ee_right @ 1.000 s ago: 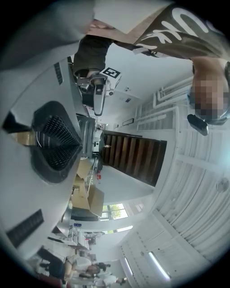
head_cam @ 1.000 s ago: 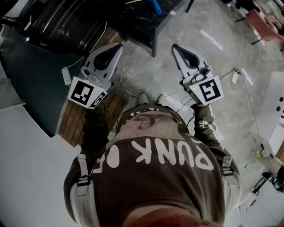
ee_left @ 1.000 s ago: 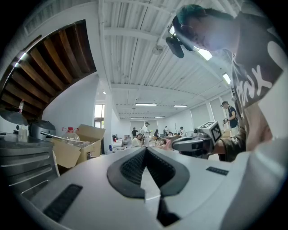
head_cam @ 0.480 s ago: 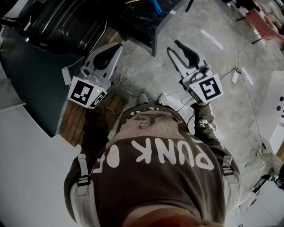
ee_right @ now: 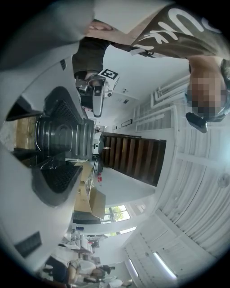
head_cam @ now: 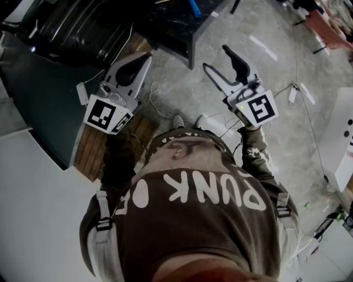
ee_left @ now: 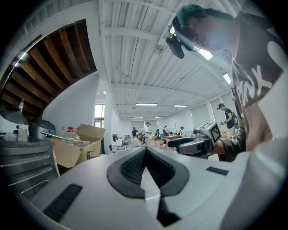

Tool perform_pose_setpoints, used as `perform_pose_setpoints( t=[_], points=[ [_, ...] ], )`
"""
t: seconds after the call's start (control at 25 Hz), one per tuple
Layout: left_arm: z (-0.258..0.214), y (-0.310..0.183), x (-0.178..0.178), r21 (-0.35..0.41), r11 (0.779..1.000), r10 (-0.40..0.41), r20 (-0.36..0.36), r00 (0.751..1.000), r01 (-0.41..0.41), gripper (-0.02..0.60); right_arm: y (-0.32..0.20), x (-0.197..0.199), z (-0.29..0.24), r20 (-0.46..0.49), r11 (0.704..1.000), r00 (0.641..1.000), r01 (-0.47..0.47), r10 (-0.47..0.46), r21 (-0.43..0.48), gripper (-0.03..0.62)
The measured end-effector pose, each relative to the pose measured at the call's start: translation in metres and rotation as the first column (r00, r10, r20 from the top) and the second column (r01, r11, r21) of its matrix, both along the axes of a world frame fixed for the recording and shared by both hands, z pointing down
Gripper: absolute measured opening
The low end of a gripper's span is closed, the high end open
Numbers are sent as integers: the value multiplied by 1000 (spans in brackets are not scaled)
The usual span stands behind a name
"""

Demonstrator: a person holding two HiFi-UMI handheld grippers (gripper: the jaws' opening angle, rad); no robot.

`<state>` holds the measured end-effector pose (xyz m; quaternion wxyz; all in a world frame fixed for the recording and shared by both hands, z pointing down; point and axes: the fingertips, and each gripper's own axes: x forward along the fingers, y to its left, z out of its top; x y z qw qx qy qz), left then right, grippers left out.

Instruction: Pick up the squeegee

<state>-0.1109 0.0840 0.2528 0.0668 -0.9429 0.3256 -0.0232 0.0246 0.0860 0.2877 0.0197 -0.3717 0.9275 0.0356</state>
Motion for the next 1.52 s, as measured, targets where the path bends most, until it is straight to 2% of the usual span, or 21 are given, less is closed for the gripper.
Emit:
perform_pose_setpoints(
  t=[0.12,0.4,0.68,1.12,1.52],
  points=[
    [0,0,0,0,1000,0,0,1000,0,3,0,0,1,0,1000,1000,2,-2,-1,320],
    [0,-1,0,-1,1000,0,1,1000,0,3,-1,-4,1,-3,1000,1000,20,-20,-3,442],
    [1,-2,1,-4,1000,-1,2,1000,1,3,-4,-3,4,8,1000,1000,15,-15,-8,594],
    [1,-2,3,-3,1000,-2,6,1000,2,3,-3,1,1,-2,1000,1000,-11,11,19,595],
    [-4,6,26,8,1000,-30,17,999,30,3,2,22,-1,3,999,1000,14,-14,29,595]
  ],
)
